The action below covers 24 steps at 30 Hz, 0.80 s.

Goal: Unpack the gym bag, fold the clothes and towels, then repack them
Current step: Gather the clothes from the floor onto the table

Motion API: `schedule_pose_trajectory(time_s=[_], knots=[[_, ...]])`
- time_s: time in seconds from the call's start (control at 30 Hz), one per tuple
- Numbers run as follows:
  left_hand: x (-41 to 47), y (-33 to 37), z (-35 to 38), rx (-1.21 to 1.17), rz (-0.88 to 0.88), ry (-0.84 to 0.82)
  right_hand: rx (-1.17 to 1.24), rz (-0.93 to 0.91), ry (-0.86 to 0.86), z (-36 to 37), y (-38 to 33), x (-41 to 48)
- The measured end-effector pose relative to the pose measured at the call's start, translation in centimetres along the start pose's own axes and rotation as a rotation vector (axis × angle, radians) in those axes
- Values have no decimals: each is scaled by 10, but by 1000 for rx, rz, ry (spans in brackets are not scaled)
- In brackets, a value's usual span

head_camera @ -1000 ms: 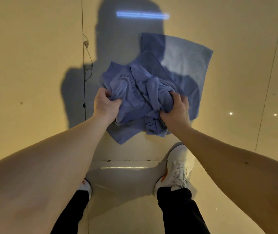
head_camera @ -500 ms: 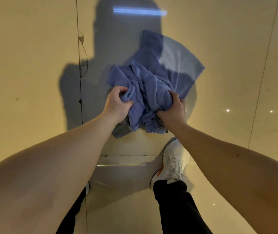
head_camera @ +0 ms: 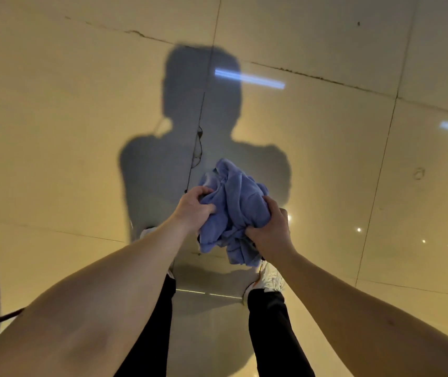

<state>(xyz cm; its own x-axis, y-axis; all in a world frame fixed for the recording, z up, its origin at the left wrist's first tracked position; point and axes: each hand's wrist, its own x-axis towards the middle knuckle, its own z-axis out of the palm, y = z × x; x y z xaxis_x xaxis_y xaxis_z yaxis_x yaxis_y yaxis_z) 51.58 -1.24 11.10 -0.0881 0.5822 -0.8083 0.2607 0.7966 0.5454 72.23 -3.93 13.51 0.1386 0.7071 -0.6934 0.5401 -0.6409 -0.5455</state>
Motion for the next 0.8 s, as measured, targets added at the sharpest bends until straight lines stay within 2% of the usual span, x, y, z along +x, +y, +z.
schedule_pose_trajectory(time_s=[0.17,0.33,0.53,0.8], knots=[[-105,66,-103,-80,35,-19,-115,-92,-77,-23,-122,-81],[-214,116,-201,-209,138,69,-171,-258,-109,-27,-234,-155],[-334,151,-286,-317,238,235,-138,-425,-176,-20,-333,-228],[-489,140,-365,-323,293,555,-182,-719,-371,16,-437,-344]])
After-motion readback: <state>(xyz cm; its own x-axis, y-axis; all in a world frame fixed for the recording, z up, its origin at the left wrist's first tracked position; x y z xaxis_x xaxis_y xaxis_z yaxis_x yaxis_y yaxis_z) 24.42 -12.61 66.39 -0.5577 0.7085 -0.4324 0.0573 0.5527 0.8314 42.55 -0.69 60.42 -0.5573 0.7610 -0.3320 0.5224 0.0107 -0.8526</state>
